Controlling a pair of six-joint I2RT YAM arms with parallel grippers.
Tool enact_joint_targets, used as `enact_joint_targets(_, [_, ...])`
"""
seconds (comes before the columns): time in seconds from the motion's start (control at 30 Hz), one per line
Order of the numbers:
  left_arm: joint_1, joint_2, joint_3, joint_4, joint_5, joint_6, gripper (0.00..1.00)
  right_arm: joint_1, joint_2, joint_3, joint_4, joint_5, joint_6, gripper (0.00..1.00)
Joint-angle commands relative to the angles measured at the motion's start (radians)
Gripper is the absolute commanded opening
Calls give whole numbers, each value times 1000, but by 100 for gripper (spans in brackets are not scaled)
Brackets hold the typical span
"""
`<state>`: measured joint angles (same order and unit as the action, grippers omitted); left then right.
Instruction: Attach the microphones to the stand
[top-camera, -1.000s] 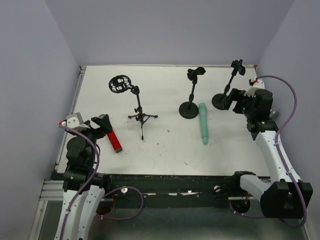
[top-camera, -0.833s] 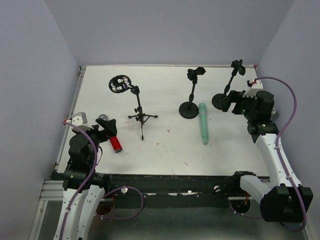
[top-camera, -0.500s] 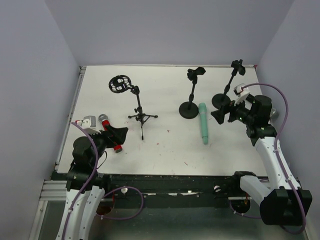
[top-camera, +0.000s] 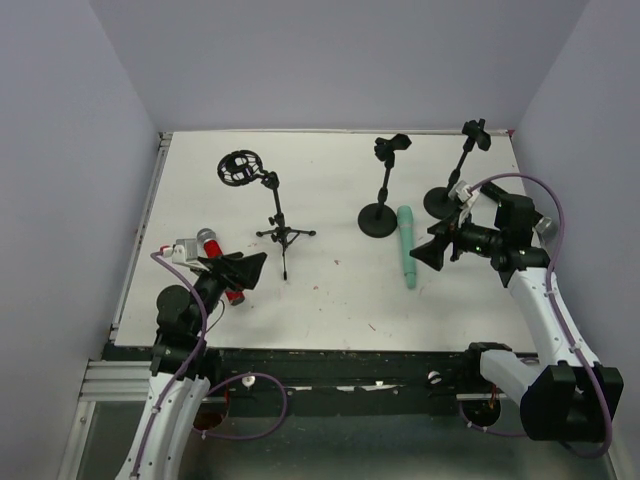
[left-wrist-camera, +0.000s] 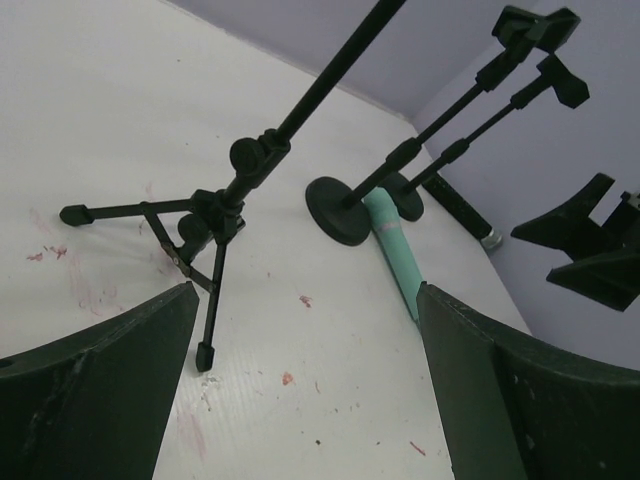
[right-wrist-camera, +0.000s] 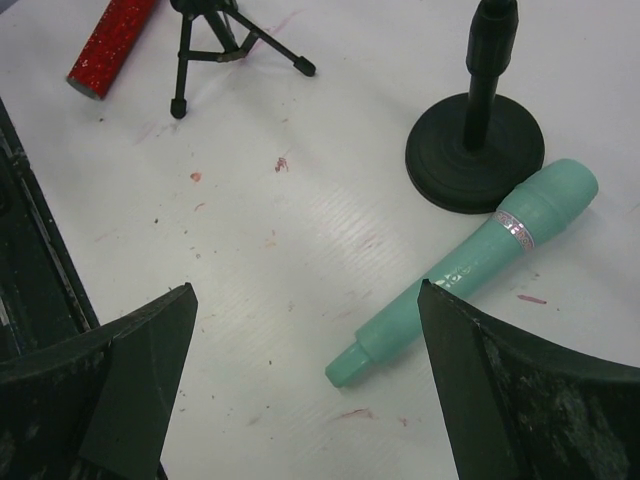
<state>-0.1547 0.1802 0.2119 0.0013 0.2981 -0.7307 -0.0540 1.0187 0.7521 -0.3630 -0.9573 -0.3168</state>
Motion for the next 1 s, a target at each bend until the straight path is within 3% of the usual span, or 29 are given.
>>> enact_joint_targets(0.0, [-5, -16, -43, 108, -155, -96, 98, 0, 4, 32, -40, -29, -50, 100])
enact_joint_targets(0.2, [-20, 125, 10, 166, -93, 54, 98, -1, -3, 27, -22, -29, -42, 100])
enact_joint_targets(0.37, [-187, 344, 56, 348, -184, 276, 98, -3, 18, 30, -19, -38, -28, 100])
enact_joint_targets(0.47, [-238, 484, 86, 472, -212, 414, 93, -3, 27, 29, -19, -29, -31, 100])
enact_joint_targets(0.63, [-243, 631, 110, 646, -198, 494, 80, -1, 29, 27, -19, -27, -36, 100])
enact_joint_targets(0.97, [-292, 812, 236, 735, -263, 563, 62, 0, 37, 30, -28, -32, -44, 100])
